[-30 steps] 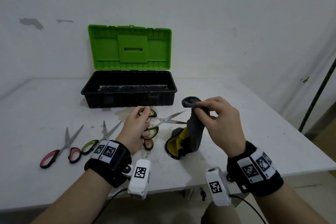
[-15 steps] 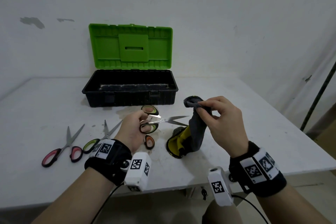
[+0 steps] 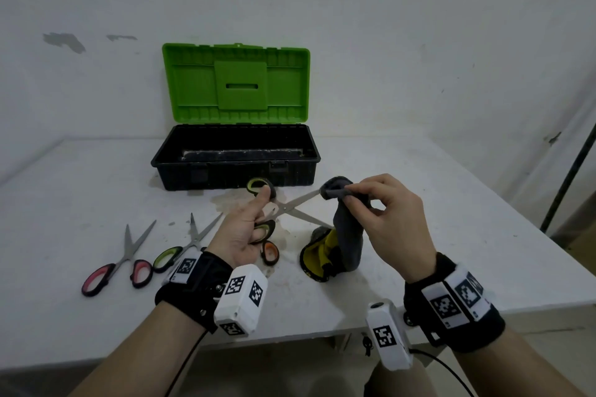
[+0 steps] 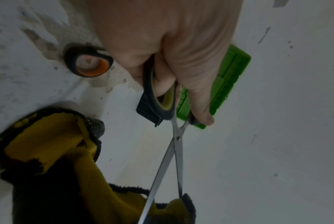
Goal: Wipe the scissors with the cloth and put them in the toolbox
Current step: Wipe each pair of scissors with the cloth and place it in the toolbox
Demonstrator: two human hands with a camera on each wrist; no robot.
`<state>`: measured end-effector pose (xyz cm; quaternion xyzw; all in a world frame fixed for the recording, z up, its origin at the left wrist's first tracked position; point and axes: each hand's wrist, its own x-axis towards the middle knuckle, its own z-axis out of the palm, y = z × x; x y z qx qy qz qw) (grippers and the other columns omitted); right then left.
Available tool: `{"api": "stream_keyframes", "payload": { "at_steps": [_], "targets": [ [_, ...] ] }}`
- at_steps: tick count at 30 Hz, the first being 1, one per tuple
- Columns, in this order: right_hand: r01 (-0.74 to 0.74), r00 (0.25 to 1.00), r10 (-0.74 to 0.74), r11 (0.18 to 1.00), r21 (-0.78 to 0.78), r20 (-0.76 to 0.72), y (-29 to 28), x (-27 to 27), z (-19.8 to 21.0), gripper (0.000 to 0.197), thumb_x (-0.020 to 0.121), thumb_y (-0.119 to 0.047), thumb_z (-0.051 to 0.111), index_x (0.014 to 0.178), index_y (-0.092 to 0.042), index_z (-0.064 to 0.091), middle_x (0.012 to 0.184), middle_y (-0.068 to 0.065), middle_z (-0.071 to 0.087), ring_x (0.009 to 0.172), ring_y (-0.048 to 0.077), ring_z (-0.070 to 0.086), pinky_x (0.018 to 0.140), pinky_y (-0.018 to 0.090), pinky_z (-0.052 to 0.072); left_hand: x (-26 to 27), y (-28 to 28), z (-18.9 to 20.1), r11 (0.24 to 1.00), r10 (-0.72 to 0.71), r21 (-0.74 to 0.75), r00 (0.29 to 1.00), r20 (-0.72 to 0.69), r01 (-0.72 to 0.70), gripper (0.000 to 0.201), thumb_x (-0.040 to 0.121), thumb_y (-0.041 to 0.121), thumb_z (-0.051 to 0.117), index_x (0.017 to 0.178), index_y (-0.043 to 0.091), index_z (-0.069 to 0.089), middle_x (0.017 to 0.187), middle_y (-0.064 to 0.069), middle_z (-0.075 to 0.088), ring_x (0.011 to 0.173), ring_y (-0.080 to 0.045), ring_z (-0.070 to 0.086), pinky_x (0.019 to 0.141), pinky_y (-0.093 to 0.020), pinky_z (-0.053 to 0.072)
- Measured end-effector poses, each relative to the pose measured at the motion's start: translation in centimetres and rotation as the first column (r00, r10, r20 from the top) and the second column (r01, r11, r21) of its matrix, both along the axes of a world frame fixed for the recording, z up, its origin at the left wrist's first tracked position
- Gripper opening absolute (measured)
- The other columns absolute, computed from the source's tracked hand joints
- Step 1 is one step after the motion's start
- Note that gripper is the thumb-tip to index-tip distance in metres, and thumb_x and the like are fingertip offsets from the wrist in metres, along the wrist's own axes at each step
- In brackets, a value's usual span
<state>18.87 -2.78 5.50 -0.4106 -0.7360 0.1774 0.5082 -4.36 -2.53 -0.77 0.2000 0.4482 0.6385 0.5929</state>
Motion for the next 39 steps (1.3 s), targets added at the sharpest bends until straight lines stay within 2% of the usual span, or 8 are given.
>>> {"api": "stream_keyframes", "payload": {
  "at_steps": [4,8,14,18,23,27,35,39],
  "targets": [
    [0.013,0.999,-0.014,1.000,0.018,0.048,0.1,-0.1,0.1,0.010,0.085,-0.015,0.071,0.091,-0.020,0.076,0.091,-0.008,0.063,0.086,0.006,0.060,0.063,0.014,0.050,0.3,-0.7,0.5,0.997,-0.075,0.023,0.995,-0.065,0.076,0.034,0.060,0.048,0.085,0.078,0.019,0.082,0.064,0.004,0.043,0.053,-0.008,0.030,0.056,-0.021,0.027],
    [0.018,0.999,-0.019,0.999,0.026,0.041,0.3,-0.1,0.1,0.010,0.085,-0.015,0.071,0.092,-0.020,0.076,0.090,-0.007,0.063,0.085,0.008,0.061,0.064,0.018,0.053,0.6,-1.3,0.8,0.978,-0.195,0.036,0.962,-0.191,0.205,0.035,0.061,0.046,0.082,0.086,0.021,0.083,0.075,-0.001,0.050,0.067,-0.013,0.032,0.062,-0.027,0.025],
    [0.106,0.994,-0.107,0.993,0.052,0.017,0.7,0.2,0.5,0.010,0.085,-0.015,0.072,0.088,-0.022,0.077,0.088,-0.007,0.064,0.084,0.004,0.060,0.064,0.007,0.043,1.2,-1.7,1.3,0.971,-0.206,0.069,0.951,-0.232,0.227,0.022,0.081,0.043,0.070,0.075,0.024,0.079,0.062,-0.005,0.038,0.049,-0.015,0.030,0.052,-0.032,0.014],
    [0.254,0.967,-0.249,0.961,0.109,-0.052,0.9,1.7,1.1,0.010,0.085,-0.014,0.071,0.090,-0.020,0.076,0.090,-0.002,0.065,0.084,0.001,0.059,0.067,0.002,0.038,1.5,-1.7,1.4,0.991,-0.048,0.101,0.948,-0.315,0.084,0.037,0.089,0.051,0.063,0.096,0.016,0.073,0.100,-0.009,0.054,0.092,-0.025,0.044,0.073,-0.033,0.037],
    [0.232,0.972,-0.226,0.966,0.110,-0.062,-0.7,2.3,1.8,0.010,0.085,-0.014,0.070,0.091,-0.020,0.076,0.091,-0.003,0.064,0.086,0.002,0.059,0.064,0.005,0.042,1.6,-1.6,1.5,0.993,0.065,0.120,0.865,-0.498,-0.006,0.040,0.104,0.041,0.046,0.099,0.003,0.057,0.082,-0.007,0.047,0.072,-0.020,0.045,0.064,-0.029,0.041],
    [0.119,0.993,-0.121,0.982,0.144,0.009,-2.5,0.0,1.1,0.011,0.085,-0.013,0.071,0.095,-0.018,0.075,0.091,-0.006,0.061,0.085,0.001,0.059,0.065,0.007,0.047,1.8,-1.6,1.0,0.993,0.089,0.117,0.805,-0.586,-0.025,0.037,0.105,0.043,0.042,0.079,0.017,0.046,0.073,-0.003,0.037,0.053,-0.012,0.034,0.042,-0.025,0.035],
    [0.014,0.997,-0.019,0.998,0.064,0.078,-0.6,-3.4,-1.1,0.018,0.084,-0.014,0.073,0.102,-0.011,0.075,0.096,-0.006,0.056,0.085,0.004,0.059,0.074,0.008,0.050,3.1,-2.3,1.1,0.989,0.046,0.135,0.755,-0.654,0.056,0.029,0.107,0.034,0.036,0.086,0.017,0.045,0.055,0.014,0.048,0.046,-0.008,0.036,0.045,-0.025,0.032],
    [-0.079,0.996,0.078,0.996,0.032,0.041,-0.6,-3.5,-1.5,0.030,0.080,-0.008,0.074,0.110,-0.012,0.072,0.103,-0.004,0.054,0.095,0.008,0.059,0.076,0.010,0.051,3.3,-2.5,1.3,0.981,0.051,0.167,0.708,-0.704,0.095,0.027,0.107,0.030,0.037,0.090,0.013,0.048,0.066,0.000,0.054,0.045,-0.006,0.043,0.046,-0.023,0.034]
  ]
}}
